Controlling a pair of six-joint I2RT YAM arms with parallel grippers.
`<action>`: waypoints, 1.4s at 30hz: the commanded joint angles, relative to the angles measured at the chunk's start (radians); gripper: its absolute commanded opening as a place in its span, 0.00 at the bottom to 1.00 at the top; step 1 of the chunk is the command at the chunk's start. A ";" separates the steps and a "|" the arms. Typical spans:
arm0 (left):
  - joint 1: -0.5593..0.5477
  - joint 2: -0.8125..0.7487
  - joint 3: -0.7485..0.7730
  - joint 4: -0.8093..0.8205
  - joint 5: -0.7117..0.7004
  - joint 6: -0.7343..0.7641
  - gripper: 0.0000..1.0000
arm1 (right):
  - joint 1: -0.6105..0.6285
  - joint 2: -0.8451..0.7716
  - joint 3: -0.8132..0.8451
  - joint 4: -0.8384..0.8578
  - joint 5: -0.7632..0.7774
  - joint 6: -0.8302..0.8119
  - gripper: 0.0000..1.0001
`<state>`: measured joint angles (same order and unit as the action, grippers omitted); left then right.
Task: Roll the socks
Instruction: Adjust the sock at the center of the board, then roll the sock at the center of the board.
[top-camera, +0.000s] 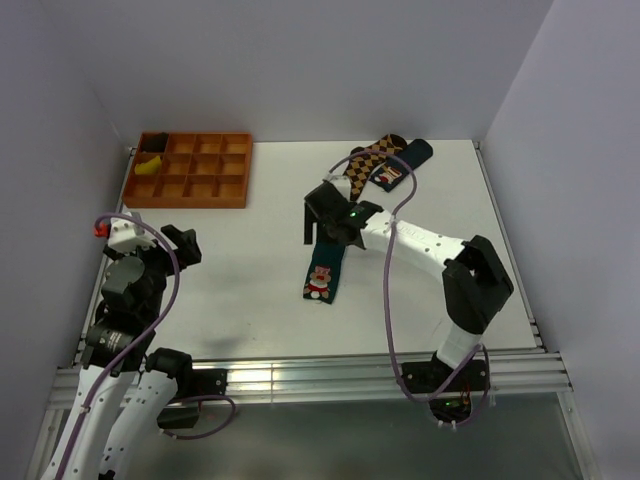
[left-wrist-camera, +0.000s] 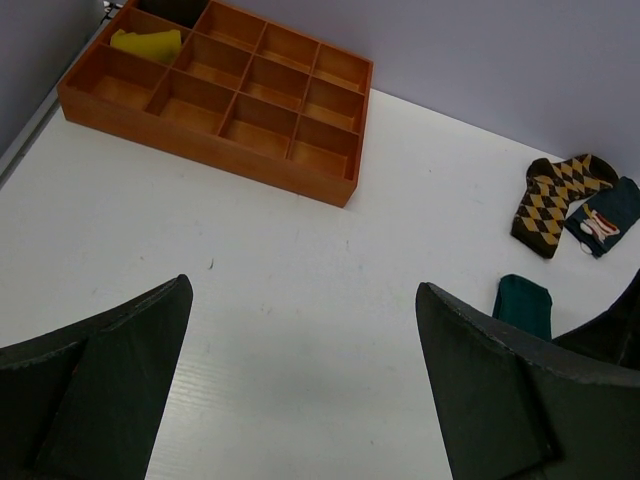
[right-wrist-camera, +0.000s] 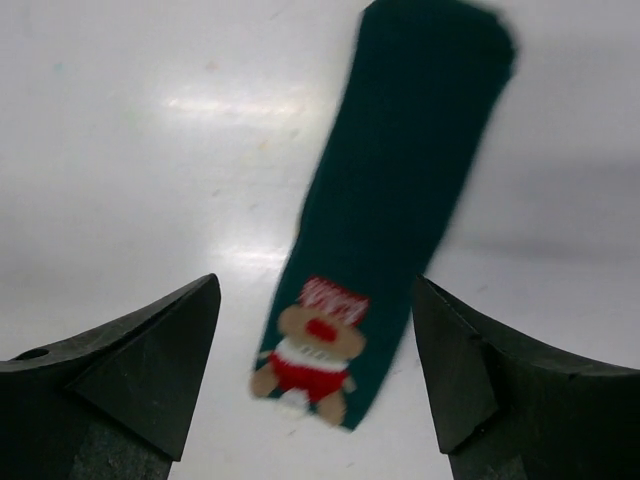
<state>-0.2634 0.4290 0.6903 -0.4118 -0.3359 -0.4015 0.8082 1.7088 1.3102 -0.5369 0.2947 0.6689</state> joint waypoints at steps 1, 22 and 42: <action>0.000 0.010 -0.003 0.013 0.014 0.013 0.99 | -0.115 -0.017 -0.008 0.054 0.006 -0.192 0.83; 0.000 0.054 -0.003 0.011 0.020 0.010 1.00 | -0.287 0.365 0.181 0.166 0.009 -0.373 0.54; 0.000 0.097 0.002 0.022 0.075 -0.014 0.99 | -0.327 0.068 -0.137 0.089 0.067 -0.094 0.56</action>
<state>-0.2634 0.5083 0.6899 -0.4156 -0.3016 -0.4065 0.4816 1.8668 1.1835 -0.4210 0.3347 0.5499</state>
